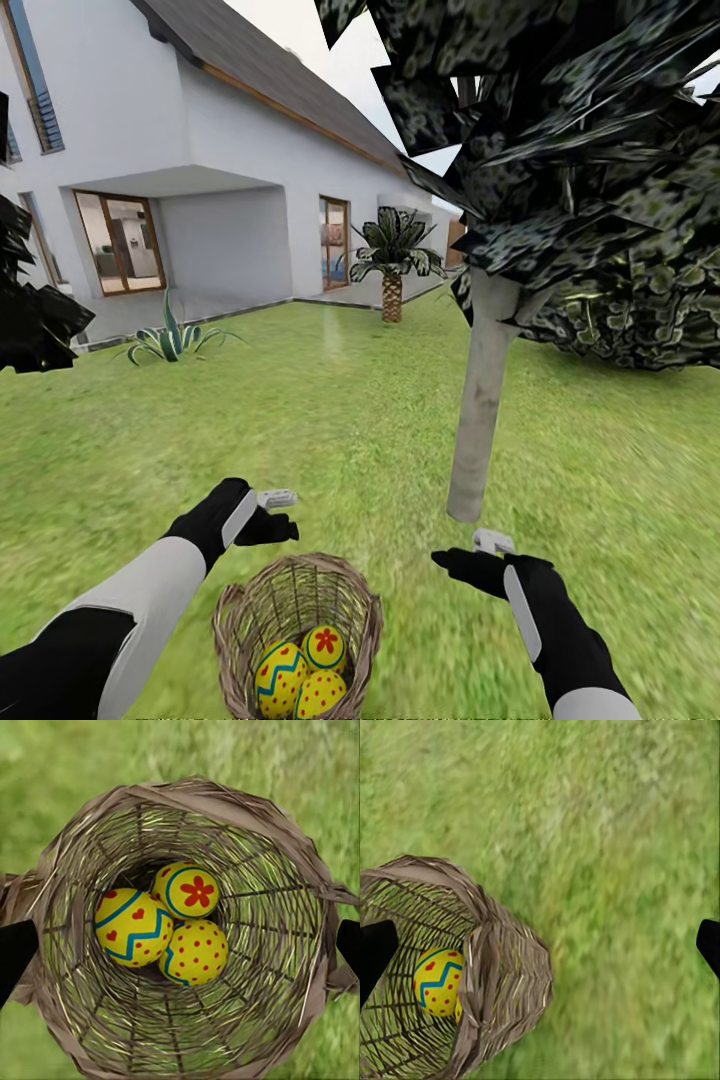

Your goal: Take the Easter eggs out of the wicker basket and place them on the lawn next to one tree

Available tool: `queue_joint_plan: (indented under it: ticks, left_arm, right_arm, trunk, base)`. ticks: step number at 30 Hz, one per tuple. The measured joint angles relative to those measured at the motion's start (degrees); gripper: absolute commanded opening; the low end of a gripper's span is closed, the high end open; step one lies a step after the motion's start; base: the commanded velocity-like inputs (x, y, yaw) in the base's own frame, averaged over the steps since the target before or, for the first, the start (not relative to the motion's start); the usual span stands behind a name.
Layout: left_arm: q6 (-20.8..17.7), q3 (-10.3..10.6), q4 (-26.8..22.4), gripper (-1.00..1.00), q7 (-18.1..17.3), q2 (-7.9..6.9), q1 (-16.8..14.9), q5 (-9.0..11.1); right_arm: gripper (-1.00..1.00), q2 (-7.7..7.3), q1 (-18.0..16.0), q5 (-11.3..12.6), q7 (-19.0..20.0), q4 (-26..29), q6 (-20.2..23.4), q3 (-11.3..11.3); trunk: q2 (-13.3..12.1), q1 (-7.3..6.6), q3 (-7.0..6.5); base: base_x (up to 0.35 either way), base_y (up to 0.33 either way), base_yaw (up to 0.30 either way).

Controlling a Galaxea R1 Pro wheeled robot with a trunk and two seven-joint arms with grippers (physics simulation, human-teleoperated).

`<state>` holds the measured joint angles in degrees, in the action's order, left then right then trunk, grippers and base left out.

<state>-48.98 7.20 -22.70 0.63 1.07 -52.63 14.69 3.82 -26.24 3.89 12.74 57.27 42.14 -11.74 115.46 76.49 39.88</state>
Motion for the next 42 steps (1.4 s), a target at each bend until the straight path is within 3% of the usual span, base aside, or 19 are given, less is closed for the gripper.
queue_joint_plan:
  ticks: [9,42]
  left_arm:
    - [2.1,0.1,0.1,1.00,0.2,0.05,0.1,0.0]
    - [7.6,-0.1,5.2,1.00,1.2,0.61,0.4,0.0]
  right_arm:
    - [1.00,-0.01,0.8,-0.1,0.2,0.1,-3.7,0.0]
    - [1.00,-0.62,0.9,-0.1,-0.1,-0.2,-4.0,0.0]
  trunk:
    - [3.6,1.98,1.62]
    - [16.8,9.23,7.54]
  base:
    - [0.000,0.000,0.000]
    - [0.000,0.000,0.000]
